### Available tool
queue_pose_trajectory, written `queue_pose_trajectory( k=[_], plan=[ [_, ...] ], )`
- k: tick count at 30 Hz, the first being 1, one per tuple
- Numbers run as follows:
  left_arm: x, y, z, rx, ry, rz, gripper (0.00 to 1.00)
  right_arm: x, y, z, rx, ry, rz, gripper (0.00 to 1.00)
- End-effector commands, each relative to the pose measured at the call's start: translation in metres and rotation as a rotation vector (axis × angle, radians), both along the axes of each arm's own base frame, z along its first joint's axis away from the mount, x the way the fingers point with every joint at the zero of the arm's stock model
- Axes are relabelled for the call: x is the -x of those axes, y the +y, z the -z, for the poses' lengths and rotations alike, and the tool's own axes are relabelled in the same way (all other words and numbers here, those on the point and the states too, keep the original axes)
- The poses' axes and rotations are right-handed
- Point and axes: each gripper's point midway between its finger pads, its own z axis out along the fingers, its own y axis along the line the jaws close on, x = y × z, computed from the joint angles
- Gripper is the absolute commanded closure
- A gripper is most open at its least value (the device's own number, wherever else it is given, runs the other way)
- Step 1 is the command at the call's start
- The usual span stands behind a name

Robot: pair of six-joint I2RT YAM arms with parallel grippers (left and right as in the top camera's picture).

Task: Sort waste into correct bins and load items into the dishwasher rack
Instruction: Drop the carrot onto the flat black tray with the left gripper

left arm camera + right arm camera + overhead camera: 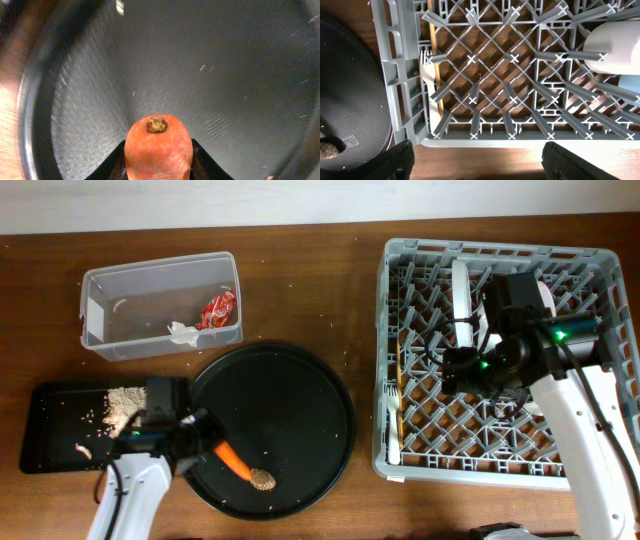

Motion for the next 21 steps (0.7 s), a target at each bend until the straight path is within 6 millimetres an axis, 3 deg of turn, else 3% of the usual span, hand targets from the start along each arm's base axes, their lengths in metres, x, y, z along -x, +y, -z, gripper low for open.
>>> queue_pose_trajectory(
  k=[1,3,5,12,16,21],
  plan=[
    [-0.026,0.034,-0.037,-0.092,-0.094,-0.022,0.78,0.001,-0.001,0.003,-0.001,0.011,0.003,0.15],
    [-0.034,0.054,-0.05,-0.122,-0.127,-0.066,0.78,0.001,-0.001,0.003,0.0,0.012,0.003,0.15],
    [-0.033,0.087,-0.058,-0.172,-0.138,-0.173,0.78,0.001,-0.001,0.003,0.0,0.012,0.003,0.15],
    [-0.013,0.173,-0.062,-0.234,-0.153,-0.467,0.78,0.001,-0.001,0.003,-0.001,0.011,0.003,0.15],
    [-0.006,0.212,-0.053,-0.248,-0.15,-0.586,0.78,0.001,-0.001,0.003,-0.001,0.011,0.003,0.15],
    [-0.007,0.244,-0.028,-0.247,-0.125,-0.657,0.78,0.001,-0.001,0.003,-0.001,0.011,0.003,0.15]
  ],
)
